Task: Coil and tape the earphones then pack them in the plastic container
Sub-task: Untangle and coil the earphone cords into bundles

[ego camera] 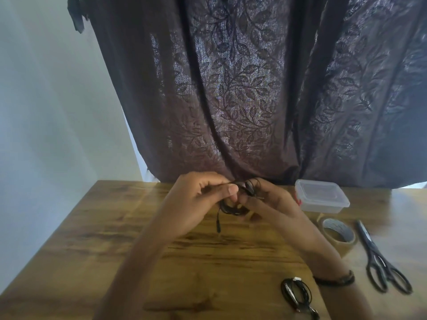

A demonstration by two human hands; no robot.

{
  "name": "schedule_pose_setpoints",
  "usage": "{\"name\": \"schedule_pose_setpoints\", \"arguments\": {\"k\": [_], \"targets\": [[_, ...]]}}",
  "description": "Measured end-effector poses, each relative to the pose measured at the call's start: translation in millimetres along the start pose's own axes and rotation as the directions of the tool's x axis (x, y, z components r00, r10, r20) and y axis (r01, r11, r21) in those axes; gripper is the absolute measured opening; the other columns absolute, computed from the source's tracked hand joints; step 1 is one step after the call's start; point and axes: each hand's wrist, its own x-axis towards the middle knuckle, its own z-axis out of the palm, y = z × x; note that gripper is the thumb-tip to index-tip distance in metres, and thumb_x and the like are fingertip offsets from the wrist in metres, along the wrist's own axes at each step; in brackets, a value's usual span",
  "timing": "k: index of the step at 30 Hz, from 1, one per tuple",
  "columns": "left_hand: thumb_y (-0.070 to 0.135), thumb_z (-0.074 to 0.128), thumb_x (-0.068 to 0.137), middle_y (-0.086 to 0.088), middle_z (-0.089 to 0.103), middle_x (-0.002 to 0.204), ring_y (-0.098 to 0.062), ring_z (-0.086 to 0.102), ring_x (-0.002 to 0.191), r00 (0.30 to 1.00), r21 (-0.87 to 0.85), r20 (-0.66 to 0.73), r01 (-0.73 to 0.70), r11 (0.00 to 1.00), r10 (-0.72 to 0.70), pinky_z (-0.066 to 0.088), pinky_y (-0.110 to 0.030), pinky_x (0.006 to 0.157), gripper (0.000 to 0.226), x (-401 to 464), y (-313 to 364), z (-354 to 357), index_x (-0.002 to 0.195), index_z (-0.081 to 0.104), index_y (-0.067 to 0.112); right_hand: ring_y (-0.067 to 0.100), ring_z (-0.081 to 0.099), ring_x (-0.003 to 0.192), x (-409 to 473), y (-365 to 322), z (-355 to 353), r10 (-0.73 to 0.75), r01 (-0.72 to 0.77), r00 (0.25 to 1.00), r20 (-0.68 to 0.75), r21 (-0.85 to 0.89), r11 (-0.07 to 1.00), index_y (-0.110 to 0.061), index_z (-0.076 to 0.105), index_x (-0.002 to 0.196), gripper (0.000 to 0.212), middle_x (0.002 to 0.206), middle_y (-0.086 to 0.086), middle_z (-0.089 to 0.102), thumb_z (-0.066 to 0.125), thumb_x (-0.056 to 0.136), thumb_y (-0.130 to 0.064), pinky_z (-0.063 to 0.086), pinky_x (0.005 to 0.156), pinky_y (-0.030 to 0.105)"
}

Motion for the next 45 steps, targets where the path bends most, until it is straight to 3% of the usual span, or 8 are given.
{"name": "schedule_pose_setpoints", "arguments": {"k": [3,9,14,22,28,33,40,45], "targets": [[0.036,0.057,0.08,0.005,0.068,0.067,-0.002,0.06,0.068,0.997,-0.157,0.042,0.064,0.985,-0.058,0.04,-0.01,0.062,0.027,-2.4,3.4,-7.3,0.074,0.07,0.013,0.016,0.065,0.079,-4.7,11.6,-19.2,0.035,-0.049,0.996,0.077,0.186,0.981,-0.008,0.066,0.112,0.037,0.089,0.008,0.067,0.069,0.085,-0.034,0.053,0.071,0.022],[0.033,0.058,0.081,0.004,0.069,0.069,-0.005,0.063,0.073,0.996,-0.258,0.032,0.093,0.962,-0.088,0.045,-0.015,0.065,0.025,0.2,4.1,-2.2,0.075,0.071,0.012,0.008,0.058,0.06,-17.1,28.5,-18.8,0.133,-0.136,0.982,0.137,0.011,0.991,-0.023,0.076,0.092,0.016,0.08,-0.001,0.068,0.06,0.093,-0.026,0.046,0.052,0.018],[0.029,0.059,0.081,0.004,0.068,0.067,-0.005,0.065,0.071,0.995,-0.309,0.039,0.099,0.946,-0.092,0.049,-0.016,0.066,0.025,1.3,5.3,2.2,0.076,0.071,0.008,0.021,0.061,0.113,-19.6,22.3,-16.1,0.103,-0.088,0.987,0.121,-0.12,0.989,-0.01,0.064,0.121,0.035,0.118,0.007,0.067,0.044,0.097,-0.028,0.051,0.096,0.035],[0.032,0.06,0.079,0.004,0.069,0.065,-0.004,0.064,0.069,0.994,-0.255,0.035,0.112,0.96,-0.106,0.047,-0.015,0.063,0.021,3.8,7.0,1.5,0.073,0.072,0.015,0.03,0.048,0.131,-11.0,1.9,-9.2,-0.031,-0.019,0.978,0.207,0.233,0.972,-0.006,0.046,0.138,0.056,0.137,0.016,0.054,0.052,0.094,-0.041,0.035,0.112,0.045],[0.03,0.06,0.079,0.005,0.066,0.063,-0.006,0.062,0.067,0.991,-0.269,0.084,0.123,0.955,-0.104,0.047,-0.02,0.065,0.019,2.0,5.7,-1.3,0.072,0.072,0.017,0.019,0.063,0.098,-11.3,3.0,-10.2,-0.018,-0.048,0.97,0.241,0.267,0.962,-0.002,0.053,0.13,0.043,0.099,0.017,0.063,0.043,0.1,-0.03,0.047,0.097,0.04],[0.025,0.061,0.079,0.004,0.066,0.061,-0.003,0.061,0.064,0.985,-0.299,0.141,0.14,0.944,-0.101,0.047,-0.013,0.06,0.017,0.0,8.4,-1.4,0.071,0.073,0.018,0.007,0.046,0.06,-9.4,0.6,-12.4,0.015,-0.045,0.994,0.111,0.274,0.961,-0.014,0.068,0.086,0.027,0.069,-0.003,0.049,0.062,0.087,-0.04,0.047,0.062,0.019],[0.026,0.063,0.082,0.004,0.063,0.057,-0.006,0.059,0.06,0.972,-0.195,0.188,0.18,0.964,-0.143,0.044,-0.015,0.059,0.024,-2.4,2.9,-2.3,0.075,0.074,0.007,0.006,0.046,0.052,-7.2,-24.2,-22.9,0.096,-0.096,0.995,-0.016,-0.034,0.995,-0.017,0.064,0.069,0.027,0.06,-0.006,0.049,0.057,0.093,-0.029,0.036,0.049,0.012],[0.05,0.063,0.078,-0.014,0.065,0.059,-0.037,0.059,0.06,0.995,0.032,0.011,0.095,0.995,-0.095,0.048,-0.043,0.06,0.04,-3.0,-5.1,0.5,0.068,0.074,0.013,0.012,0.061,0.06,-19.0,-47.9,-19.9,0.223,-0.221,0.975,0.006,0.154,0.963,-0.011,0.071,0.079,0.02,0.066,0.002,0.06,0.061,0.082,-0.028,0.047,0.053,0.015]]}}
